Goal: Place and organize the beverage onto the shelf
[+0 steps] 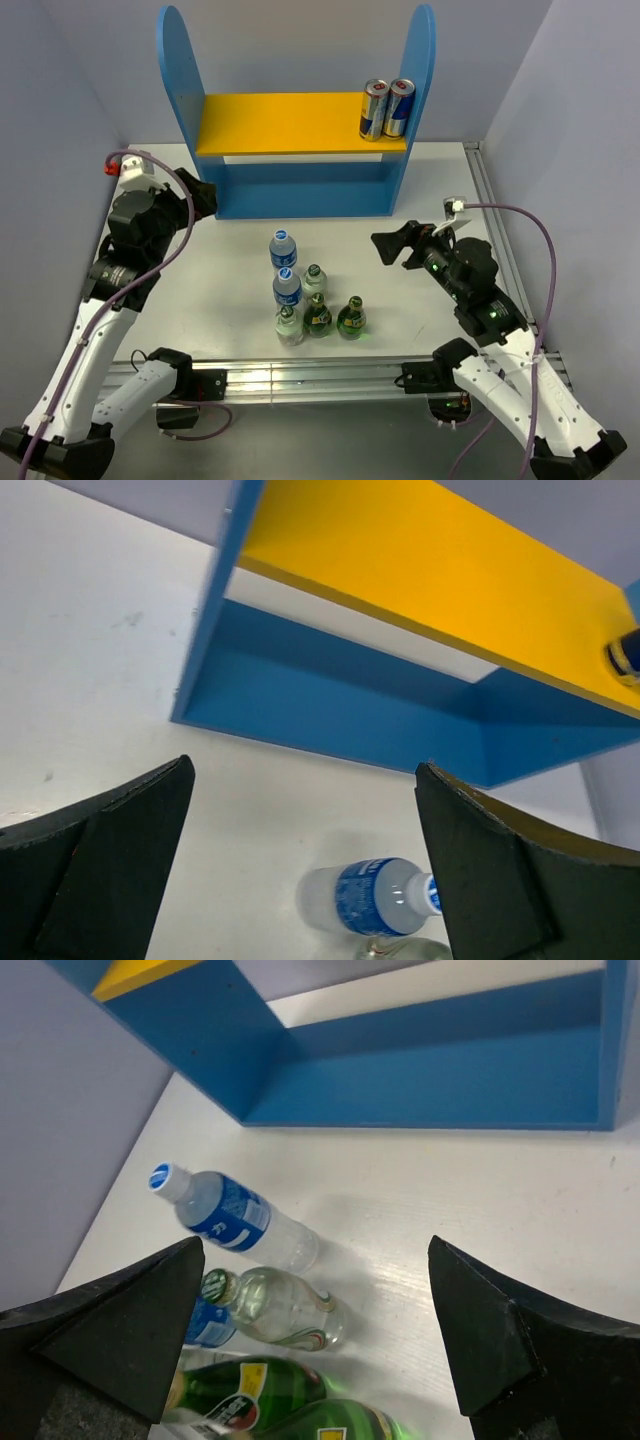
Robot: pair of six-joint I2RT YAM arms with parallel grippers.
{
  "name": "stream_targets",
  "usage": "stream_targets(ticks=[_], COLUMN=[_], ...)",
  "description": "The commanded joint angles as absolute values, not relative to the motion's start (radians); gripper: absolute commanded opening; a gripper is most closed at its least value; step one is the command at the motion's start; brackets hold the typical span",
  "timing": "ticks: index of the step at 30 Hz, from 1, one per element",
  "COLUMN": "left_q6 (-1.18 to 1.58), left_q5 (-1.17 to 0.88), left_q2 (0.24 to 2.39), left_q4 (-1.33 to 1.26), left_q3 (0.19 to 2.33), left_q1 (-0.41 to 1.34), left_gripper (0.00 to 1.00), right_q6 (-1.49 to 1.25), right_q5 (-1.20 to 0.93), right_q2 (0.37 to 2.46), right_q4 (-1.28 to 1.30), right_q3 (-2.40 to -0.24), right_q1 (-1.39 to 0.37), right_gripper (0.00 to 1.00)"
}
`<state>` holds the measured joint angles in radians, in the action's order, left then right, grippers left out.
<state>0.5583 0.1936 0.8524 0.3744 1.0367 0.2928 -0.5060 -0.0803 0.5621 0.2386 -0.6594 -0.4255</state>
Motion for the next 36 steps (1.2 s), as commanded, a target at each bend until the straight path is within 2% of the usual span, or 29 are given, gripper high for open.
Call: stream_targets(ticks=[1,4,8,9,11,12,13,15,18,26,30,36], left_q6=[0.491,0.450,0.449,0.445,0.446,0.445,0.445,0.442,0.443,0.445,0.445,0.446], left_q5=[0.310,0.293,0.268,0.267,0.279,0.287,0.294,0.302,0.310,0.310,0.307,0.307], left_q2=[0.833,0.805,0.801,0.798,0.795,0.790,0.787,0.778,0.769,0.772,0.772,0.765], left_q4=[0.526,0.488,0.486,0.482,0.488,0.489,0.491,0.488,0.491,0.495,0.497,0.497], left_q3=[1.089,0.999,0.991,0.988,0.985,0.982,0.980,0.977,0.974,0.974,0.976,0.973], left_q1=[0.298,0.298,0.298,0.295,0.291,0.290,0.290,0.290,0.290,0.290,0.290,0.290], left_gripper=[0.99,0.99,0.99,0.99,0.99,0.99,0.99,0.99,0.99,0.99,0.99,0.99], right_q6=[-0.450,-0.433,-0.524,-0.604,-0.736,-0.994,-1.199,-1.656,-1.692,-1.407,-1.177,-1.181], right_q5=[-0.002,0.128,0.588,0.861,1.111,1.284,1.343,1.388,1.422,1.361,1.289,1.262], right_q2=[0.516,0.436,0.483,0.556,0.648,0.757,0.812,0.953,1.024,1.009,0.956,0.999], right_q4=[0.281,0.287,0.446,0.536,0.670,0.889,1.058,1.444,1.418,1.036,0.717,0.646], right_q3=[-0.724,-0.695,-0.724,-0.750,-0.793,-0.861,-0.903,-0.990,-0.989,-0.891,-0.780,-0.730], right_q1=[-0.492,-0.604,-0.834,-0.970,-1.145,-1.316,-1.388,-1.475,-1.569,-1.640,-1.640,-1.638], right_gripper=[1.00,1.00,1.00,1.00,1.00,1.00,1.00,1.00,1.00,1.00,1.00,1.00])
